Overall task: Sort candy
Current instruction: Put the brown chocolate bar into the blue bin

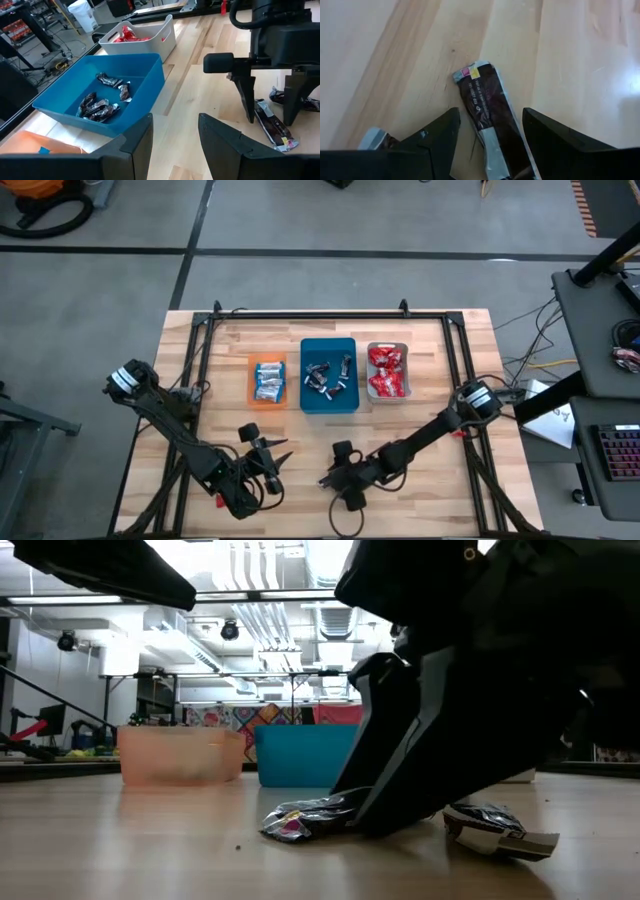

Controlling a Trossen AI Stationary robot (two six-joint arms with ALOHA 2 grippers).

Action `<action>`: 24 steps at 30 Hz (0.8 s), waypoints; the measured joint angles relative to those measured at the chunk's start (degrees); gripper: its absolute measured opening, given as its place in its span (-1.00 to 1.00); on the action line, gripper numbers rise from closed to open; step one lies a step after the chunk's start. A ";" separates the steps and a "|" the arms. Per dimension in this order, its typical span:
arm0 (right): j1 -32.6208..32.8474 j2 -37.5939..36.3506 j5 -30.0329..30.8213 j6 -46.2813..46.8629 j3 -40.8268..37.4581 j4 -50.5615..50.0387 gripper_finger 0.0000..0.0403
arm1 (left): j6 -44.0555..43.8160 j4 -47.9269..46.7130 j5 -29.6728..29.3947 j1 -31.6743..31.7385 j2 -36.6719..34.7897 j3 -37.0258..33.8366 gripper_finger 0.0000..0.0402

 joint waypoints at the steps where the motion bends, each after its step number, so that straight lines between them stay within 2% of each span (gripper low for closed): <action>1: -0.11 0.05 -0.41 0.18 -0.09 0.10 0.07 | 0.00 -0.02 0.00 0.00 0.00 0.00 -0.30; 13: -1.69 0.17 -3.81 2.45 -0.65 -0.09 0.03 | -0.19 0.11 0.01 0.00 0.00 0.00 -0.30; 24: -2.43 0.30 -3.41 1.77 -1.43 0.14 -0.45 | -0.22 0.26 -0.24 0.00 0.00 0.00 -0.30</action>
